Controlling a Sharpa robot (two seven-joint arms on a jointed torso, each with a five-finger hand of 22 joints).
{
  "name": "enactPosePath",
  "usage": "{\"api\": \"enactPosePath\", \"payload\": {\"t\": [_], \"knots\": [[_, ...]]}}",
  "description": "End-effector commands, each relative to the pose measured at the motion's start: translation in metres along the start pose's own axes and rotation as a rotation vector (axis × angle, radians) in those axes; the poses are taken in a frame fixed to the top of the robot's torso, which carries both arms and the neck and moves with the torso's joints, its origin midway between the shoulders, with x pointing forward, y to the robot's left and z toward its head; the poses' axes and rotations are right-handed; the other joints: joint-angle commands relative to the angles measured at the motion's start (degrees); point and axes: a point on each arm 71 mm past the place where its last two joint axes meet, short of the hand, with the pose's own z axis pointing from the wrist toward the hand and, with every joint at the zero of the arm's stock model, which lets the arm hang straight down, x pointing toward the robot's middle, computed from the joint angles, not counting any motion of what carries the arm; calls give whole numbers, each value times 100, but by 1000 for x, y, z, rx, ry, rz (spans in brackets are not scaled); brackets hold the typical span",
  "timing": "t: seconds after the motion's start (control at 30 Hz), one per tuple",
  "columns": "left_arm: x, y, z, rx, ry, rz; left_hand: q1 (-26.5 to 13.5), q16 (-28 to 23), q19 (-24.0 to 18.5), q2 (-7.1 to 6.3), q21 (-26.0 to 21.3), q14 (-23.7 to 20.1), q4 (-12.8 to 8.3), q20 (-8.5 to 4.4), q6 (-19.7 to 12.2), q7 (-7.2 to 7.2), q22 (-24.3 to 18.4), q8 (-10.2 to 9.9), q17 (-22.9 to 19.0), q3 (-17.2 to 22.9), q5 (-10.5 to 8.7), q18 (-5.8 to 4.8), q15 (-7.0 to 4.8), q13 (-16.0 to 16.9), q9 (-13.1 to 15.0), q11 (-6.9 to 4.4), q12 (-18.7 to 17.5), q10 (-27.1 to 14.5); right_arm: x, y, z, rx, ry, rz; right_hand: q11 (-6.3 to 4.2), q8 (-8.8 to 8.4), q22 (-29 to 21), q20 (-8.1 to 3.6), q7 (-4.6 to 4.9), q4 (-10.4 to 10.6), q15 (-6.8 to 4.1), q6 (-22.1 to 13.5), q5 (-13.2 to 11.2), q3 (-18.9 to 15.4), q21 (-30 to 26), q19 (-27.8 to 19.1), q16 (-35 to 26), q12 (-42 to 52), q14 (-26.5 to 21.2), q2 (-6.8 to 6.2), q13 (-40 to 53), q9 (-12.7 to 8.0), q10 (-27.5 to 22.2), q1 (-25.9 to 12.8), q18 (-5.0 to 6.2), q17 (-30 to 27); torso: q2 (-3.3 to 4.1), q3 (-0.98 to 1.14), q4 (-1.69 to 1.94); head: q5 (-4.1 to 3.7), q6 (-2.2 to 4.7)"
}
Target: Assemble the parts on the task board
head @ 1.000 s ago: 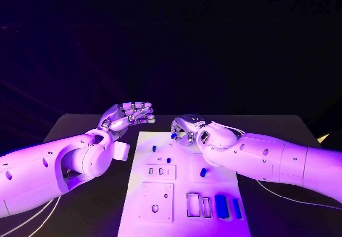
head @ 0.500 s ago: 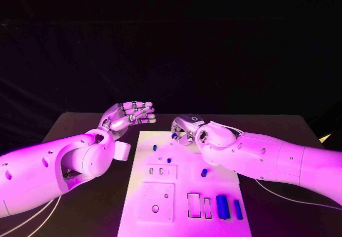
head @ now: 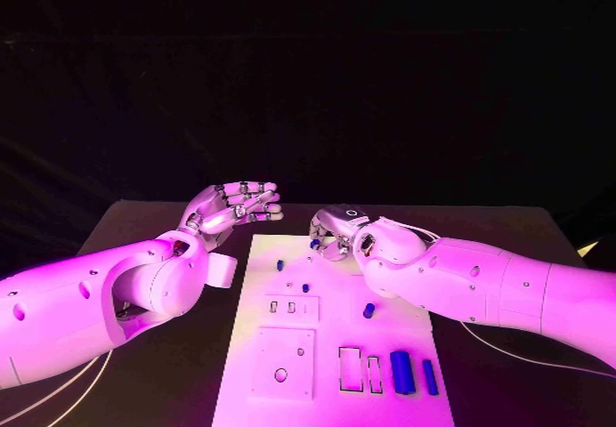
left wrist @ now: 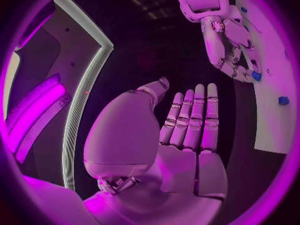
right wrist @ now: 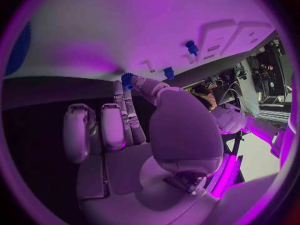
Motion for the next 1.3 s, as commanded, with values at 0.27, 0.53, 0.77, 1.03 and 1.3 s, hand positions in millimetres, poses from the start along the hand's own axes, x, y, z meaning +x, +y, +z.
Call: {"api": "enactPosePath", "payload": {"t": [0.27,0.53,0.77,1.03,1.3], "knots": [[-1,-2,1,9,11,-2,-61,-17,-34,22,44,-38,14,-8,-42,273,11,-26,16,18,10,6,12,0,-6,24,-44,0,1,-4,-2,23,26,1,43,-612,-794,51,-57,225,54,-940,-354,-1001,-832,-566,-560,103,-130,-134,-51,-18,-712,91,186,-839,-16,9,-33,22,10],[-4,0,4,12,7,0,-29,-17,-41,46,54,-43,-8,-7,-45,271,15,-29,29,50,12,10,10,1,-8,22,-55,1,-9,-26,-26,55,6,65,-14,-574,-755,17,-1,309,8,-808,-119,-1237,-860,-496,-601,327,-126,-53,-4,82,-555,266,177,-922,-52,5,-63,-55,19],[-7,-1,4,25,20,-5,-81,-21,-68,1,74,-59,-7,2,-59,274,23,-42,60,46,11,9,18,3,-13,29,-83,-1,-20,-51,-51,120,15,182,-10,-512,-724,-24,34,404,15,-503,24,-1015,-887,-480,-555,482,-83,-132,3,152,-140,248,167,-870,-90,27,-131,-50,9],[-9,-1,4,34,39,-2,-121,-24,-82,-25,77,-69,6,7,-71,275,23,-49,73,23,12,10,22,3,-15,32,-98,-11,-22,-82,-72,216,99,276,-170,-626,-92,-109,-19,510,-121,-629,-149,-1592,-390,-61,-73,1071,97,-271,563,203,835,432,41,-267,-124,58,-184,-57,-10],[-9,-1,4,31,45,-1,-122,-25,-84,-23,78,-72,6,8,-75,274,23,-51,75,24,11,10,22,2,-16,32,-101,-14,-18,-98,-75,279,172,298,-137,-602,702,-59,32,1442,-51,-795,217,-2788,199,366,1016,7021,363,-101,6657,457,1213,1078,-127,1389,-119,73,-196,-57,-42]]}}
